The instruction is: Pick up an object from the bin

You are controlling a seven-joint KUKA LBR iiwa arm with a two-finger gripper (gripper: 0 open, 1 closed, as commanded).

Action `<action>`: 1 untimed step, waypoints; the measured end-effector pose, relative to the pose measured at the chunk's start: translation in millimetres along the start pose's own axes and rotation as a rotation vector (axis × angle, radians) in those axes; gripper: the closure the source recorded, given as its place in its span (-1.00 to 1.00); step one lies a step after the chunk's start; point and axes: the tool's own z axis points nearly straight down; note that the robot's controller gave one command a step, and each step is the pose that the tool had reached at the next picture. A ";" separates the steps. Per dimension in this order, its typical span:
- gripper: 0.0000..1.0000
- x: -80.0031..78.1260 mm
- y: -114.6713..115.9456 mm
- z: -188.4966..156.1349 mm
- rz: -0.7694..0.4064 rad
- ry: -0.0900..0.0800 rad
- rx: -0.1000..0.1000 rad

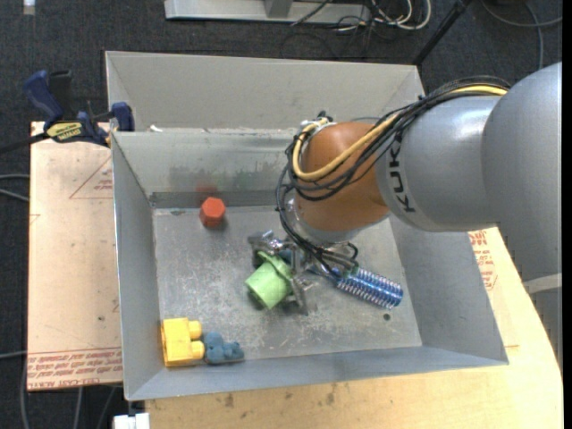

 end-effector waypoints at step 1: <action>1.00 -2.2 -0.1 -3.4 0.000 -0.006 0.001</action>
Offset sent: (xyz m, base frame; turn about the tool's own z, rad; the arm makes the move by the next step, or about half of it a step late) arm 0.0000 0.0000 0.0000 0.0000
